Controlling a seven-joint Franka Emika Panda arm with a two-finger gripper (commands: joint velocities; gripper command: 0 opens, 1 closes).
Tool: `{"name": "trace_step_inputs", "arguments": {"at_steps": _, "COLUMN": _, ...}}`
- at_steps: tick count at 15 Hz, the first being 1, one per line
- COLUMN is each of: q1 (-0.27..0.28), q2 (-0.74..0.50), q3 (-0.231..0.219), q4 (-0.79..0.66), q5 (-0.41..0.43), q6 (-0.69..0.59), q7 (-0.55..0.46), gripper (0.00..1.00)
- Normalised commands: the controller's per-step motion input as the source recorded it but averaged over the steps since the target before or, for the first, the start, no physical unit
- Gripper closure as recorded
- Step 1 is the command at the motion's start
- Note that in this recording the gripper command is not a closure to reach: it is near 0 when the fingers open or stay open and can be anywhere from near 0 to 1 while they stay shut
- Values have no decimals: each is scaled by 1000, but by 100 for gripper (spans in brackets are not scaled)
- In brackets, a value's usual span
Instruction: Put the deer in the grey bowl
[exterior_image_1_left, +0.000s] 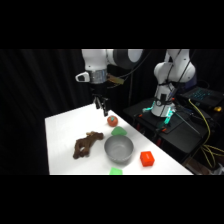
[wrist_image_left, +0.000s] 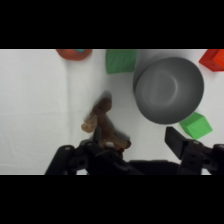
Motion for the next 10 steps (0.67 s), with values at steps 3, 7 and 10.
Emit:
{"name": "trace_step_inputs", "arguments": {"at_steps": 3, "q1": -27, "q2": 62, "q3": 3, "q4": 96, "q5": -22, "q6": 25, "q7": -31, "gripper": 0}}
{"name": "trace_step_inputs", "arguments": {"at_steps": 7, "q1": -87, "q2": 336, "q3": -38, "q4": 517, "q5": 27, "q6": 36, "q7": -146, "gripper": 0}}
{"name": "trace_step_inputs", "arguments": {"at_steps": 10, "q1": -97, "q2": 513, "q3": -13, "q4": 652, "q5": 152, "q6": 112, "q7": -195, "gripper": 0}}
